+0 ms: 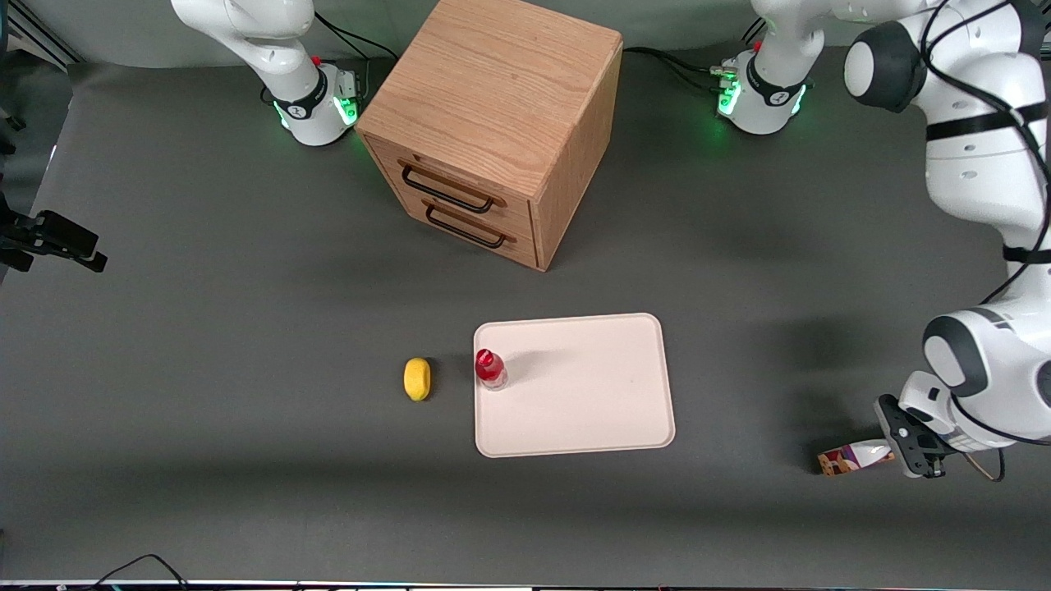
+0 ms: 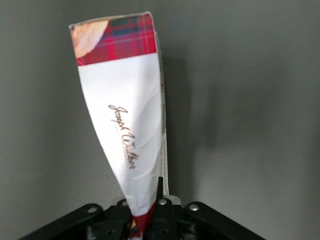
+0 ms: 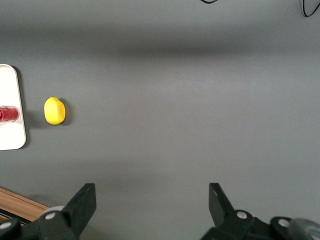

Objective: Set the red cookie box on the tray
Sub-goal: 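Close the left gripper on the cookie box's end, then lift the cookie box and carry it toward the white tray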

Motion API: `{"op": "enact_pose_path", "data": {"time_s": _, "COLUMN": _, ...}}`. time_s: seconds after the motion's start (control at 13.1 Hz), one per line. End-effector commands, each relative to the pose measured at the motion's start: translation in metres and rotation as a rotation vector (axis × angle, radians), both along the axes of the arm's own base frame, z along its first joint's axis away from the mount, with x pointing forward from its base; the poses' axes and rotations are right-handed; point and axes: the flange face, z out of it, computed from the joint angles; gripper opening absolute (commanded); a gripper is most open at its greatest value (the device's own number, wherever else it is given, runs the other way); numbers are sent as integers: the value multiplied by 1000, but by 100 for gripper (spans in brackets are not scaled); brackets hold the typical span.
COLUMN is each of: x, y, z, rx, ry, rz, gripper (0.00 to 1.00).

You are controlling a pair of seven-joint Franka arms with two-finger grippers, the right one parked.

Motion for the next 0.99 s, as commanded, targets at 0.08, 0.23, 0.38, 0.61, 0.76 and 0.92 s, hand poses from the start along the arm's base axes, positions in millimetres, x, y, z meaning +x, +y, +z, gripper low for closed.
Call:
{"op": "enact_pose_path", "data": {"time_s": 0.08, "x": -34, "y": -5, "z": 150, "rx": 60, "ry": 86, "rz": 13, "gripper": 0}}
{"op": "enact_pose_path", "data": {"time_s": 0.23, "x": -59, "y": -9, "z": 205, "rx": 67, "ry": 176, "rz": 20, "gripper": 0}}
{"op": "enact_pose_path", "data": {"time_s": 0.38, "x": -80, "y": -9, "z": 258, "rx": 89, "ry": 231, "rz": 20, "gripper": 0}}
{"op": "enact_pose_path", "data": {"time_s": 0.61, "x": -92, "y": -11, "z": 284, "rx": 89, "ry": 231, "rz": 71, "gripper": 0}}
{"op": "enact_pose_path", "data": {"time_s": 0.76, "x": -100, "y": -23, "z": 291, "rx": 88, "ry": 252, "rz": 171, "gripper": 0}}
{"op": "enact_pose_path", "data": {"time_s": 0.92, "x": -109, "y": -62, "z": 297, "rx": 77, "ry": 246, "rz": 279, "gripper": 0}}
